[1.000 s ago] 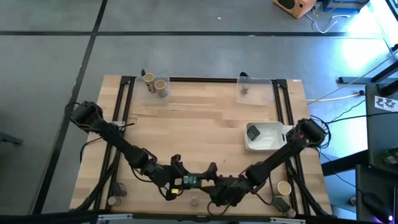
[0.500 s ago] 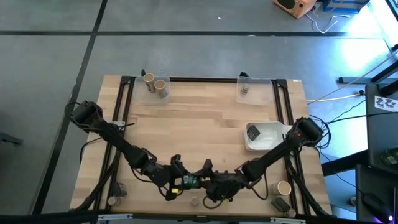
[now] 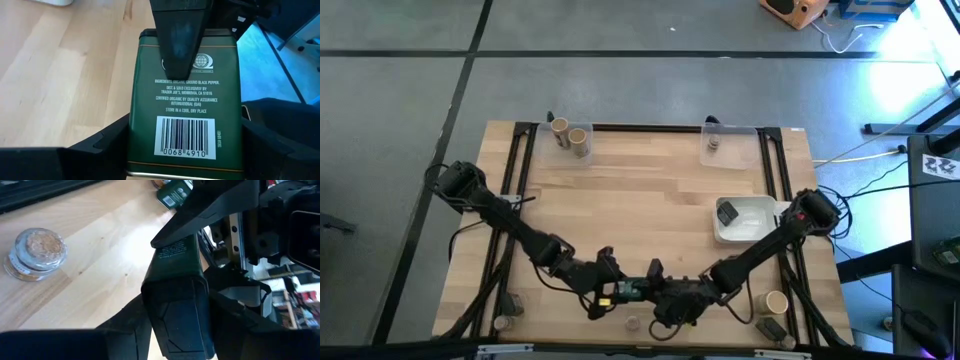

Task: Sort spices by type
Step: Put the middle black seasoning can into the white bin

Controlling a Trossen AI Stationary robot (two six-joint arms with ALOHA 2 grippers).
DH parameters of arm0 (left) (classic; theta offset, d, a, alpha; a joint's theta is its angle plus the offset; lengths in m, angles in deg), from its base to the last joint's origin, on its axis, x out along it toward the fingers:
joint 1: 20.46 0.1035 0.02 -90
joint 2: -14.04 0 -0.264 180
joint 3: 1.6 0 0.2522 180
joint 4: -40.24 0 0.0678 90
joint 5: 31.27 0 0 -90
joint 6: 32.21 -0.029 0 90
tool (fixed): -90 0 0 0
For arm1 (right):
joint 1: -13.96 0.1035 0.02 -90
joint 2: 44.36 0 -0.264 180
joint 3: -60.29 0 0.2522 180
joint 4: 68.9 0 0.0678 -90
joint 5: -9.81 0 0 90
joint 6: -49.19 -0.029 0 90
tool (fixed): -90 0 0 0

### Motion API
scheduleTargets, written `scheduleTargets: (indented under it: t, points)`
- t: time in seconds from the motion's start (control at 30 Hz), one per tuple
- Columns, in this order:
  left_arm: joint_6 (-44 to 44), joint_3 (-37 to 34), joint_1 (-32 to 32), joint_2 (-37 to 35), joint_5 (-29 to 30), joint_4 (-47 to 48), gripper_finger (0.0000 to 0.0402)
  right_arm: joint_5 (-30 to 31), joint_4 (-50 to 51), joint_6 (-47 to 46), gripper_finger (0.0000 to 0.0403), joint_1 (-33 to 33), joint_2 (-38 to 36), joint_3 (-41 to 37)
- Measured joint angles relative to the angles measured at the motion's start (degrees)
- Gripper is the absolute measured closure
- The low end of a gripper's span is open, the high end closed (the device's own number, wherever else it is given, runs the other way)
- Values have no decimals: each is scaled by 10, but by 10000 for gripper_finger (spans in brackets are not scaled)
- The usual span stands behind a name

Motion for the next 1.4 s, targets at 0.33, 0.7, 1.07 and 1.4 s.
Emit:
scheduleTargets:
  t: [0.33,0.7,1.07,1.4]
  points:
    - [-31,0,26,-30,-30,2,118,76,33,-27,257,16,-3,20]
    - [-61,1,56,-85,-31,99,48,93,183,-157,270,5,-11,49]
    - [-27,1,42,-135,139,298,57,101,487,-457,270,5,-122,49]
    - [-24,0,35,-74,151,297,57,68,858,-858,271,5,-213,49]
